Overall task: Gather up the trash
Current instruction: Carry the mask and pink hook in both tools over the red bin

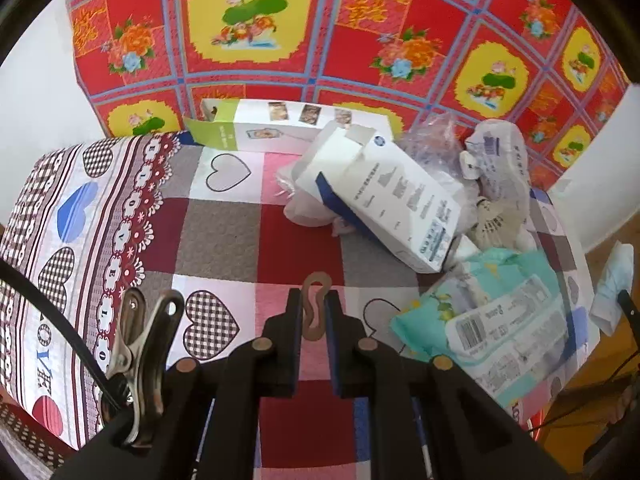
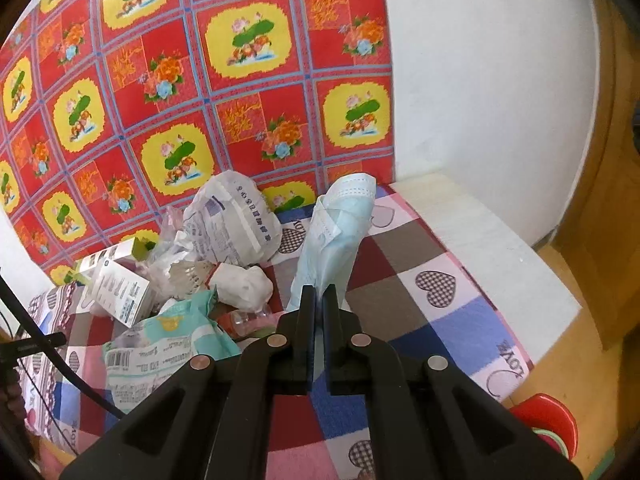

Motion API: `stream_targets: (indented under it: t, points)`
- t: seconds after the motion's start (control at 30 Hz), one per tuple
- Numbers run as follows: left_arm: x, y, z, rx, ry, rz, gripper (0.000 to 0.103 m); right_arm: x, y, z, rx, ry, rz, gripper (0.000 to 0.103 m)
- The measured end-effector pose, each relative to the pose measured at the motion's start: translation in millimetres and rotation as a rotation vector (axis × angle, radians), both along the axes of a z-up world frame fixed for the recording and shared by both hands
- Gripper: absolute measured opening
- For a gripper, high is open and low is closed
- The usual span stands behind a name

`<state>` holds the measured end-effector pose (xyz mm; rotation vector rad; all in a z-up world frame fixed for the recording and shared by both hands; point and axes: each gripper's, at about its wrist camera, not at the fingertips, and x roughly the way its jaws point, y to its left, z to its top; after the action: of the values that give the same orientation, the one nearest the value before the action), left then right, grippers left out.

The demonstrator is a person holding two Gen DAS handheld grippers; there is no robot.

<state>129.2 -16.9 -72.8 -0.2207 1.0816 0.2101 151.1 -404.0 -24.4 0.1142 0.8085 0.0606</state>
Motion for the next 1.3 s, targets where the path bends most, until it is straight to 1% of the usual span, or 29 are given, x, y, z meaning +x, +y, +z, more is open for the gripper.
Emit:
stream_targets:
  t: [0.17, 0.33, 0.57, 0.73, 1.0, 1.13, 1.3]
  points:
    - [-4.5, -7.2, 5.7, 0.001, -0.013, -0.043, 0.011, -17.7, -4.8, 10.5, -0.007, -0.030, -0.036, 0.004]
    - [-7.5, -12.0, 11.1, 0.004, -0.025, -0.065, 0.011, -33.0, -3.9, 13.7, 0.014, -0.032, -0.055, 0.004]
    - [-11.1, -17.1, 13.9, 0.000, -0.036, -0.099, 0.011, -52.7, 5.0, 20.2, 0.011, -0.051, -0.061, 0.004]
    - [-14.1, -21.5, 15.1, 0.000, -0.044, -0.125, 0.011, -66.2, 3.7, 21.9, 0.011, -0.051, -0.080, 0.004]
    - [-17.0, -35.7, 16.4, 0.005, -0.052, -0.178, 0.011, -90.9, -10.9, 23.2, 0.036, -0.059, -0.136, 0.004]
    - [-16.0, -42.8, 15.0, -0.005, -0.046, -0.198, 0.011, -101.4, -18.9, 25.5, 0.025, -0.067, -0.159, 0.004]
    - [-13.2, -57.3, 17.5, 0.001, -0.056, -0.237, 0.011, -113.0, -30.5, 27.7, 0.028, -0.076, -0.193, 0.004]
